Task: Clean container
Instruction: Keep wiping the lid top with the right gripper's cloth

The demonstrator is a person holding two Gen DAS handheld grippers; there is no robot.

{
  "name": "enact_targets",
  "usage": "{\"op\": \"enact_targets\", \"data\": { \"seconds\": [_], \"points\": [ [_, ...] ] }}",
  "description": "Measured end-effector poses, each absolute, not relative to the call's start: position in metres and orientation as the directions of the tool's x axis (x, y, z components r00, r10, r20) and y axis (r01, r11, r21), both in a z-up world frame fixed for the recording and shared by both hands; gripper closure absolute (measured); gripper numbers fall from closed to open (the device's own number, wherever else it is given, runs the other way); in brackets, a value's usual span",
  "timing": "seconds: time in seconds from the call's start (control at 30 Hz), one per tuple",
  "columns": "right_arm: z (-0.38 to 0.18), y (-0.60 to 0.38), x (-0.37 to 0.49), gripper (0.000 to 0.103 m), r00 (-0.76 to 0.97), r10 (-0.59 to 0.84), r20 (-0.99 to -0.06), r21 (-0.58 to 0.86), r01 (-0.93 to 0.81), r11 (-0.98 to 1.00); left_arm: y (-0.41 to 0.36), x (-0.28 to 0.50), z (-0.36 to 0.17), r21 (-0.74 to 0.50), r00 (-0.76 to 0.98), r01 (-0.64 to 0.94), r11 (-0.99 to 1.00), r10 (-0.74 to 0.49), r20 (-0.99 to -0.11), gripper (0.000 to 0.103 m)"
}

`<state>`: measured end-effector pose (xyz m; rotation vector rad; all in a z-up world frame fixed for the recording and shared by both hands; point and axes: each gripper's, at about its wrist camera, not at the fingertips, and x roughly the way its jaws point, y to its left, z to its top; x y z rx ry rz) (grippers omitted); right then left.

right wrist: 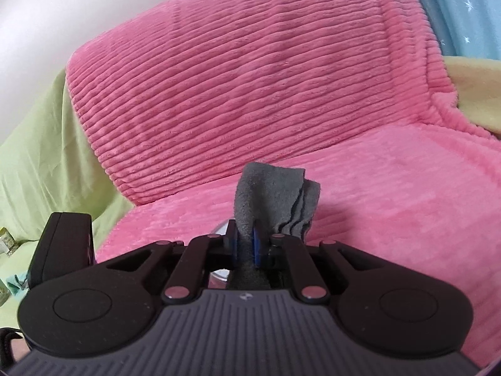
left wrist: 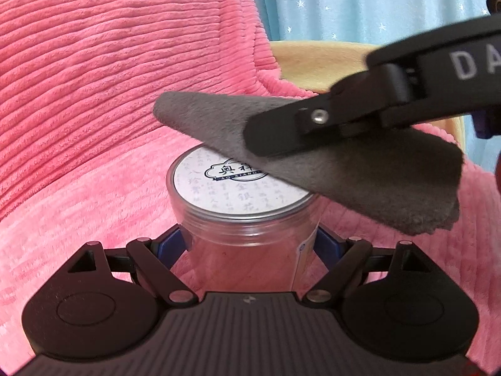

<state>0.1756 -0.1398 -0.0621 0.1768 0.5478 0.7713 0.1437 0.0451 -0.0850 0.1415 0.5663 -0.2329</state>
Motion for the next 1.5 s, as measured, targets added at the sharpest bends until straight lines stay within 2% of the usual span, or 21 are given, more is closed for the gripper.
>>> {"op": "enact_targets", "data": {
  "seconds": [0.33,0.73,0.93,1.07,1.23,1.33,1.5],
  "points": [
    [-0.065,-0.148,0.182,0.097,0.612,0.680,-0.404,0.349,-0.584,0.733,0.043,0.144,-0.085,0.076,0.816,0.263,0.962,-0.179,-0.550,0.018],
    [-0.068,-0.147,0.172,0.096,0.562,0.734,-0.381,0.412,-0.608,0.679,0.045,0.145,-0.085,0.060,0.811,0.251,0.966,-0.176,-0.557,0.018],
    [-0.065,-0.142,0.184,0.097,0.624,0.674,-0.395,0.322,-0.594,0.738,0.044,0.145,-0.085,0.060,0.812,0.251,0.966,-0.176,-0.556,0.018],
    [-0.067,-0.161,0.183,0.096,0.617,0.674,-0.406,0.354,-0.574,0.738,0.043,0.145,-0.086,0.068,0.813,0.254,0.965,-0.175,-0.555,0.018],
    [-0.071,-0.162,0.173,0.096,0.525,0.760,-0.384,0.430,-0.626,0.650,0.044,0.144,-0.085,0.062,0.813,0.252,0.966,-0.176,-0.555,0.018],
    [-0.073,-0.148,0.178,0.096,0.495,0.784,-0.374,0.427,-0.659,0.619,0.045,0.143,-0.085,0.059,0.813,0.251,0.966,-0.177,-0.555,0.018],
    [-0.078,-0.147,0.197,0.097,0.544,0.762,-0.351,0.447,-0.618,0.647,0.044,0.142,-0.085,0.056,0.813,0.254,0.966,-0.182,-0.553,0.018]
  ]
}}
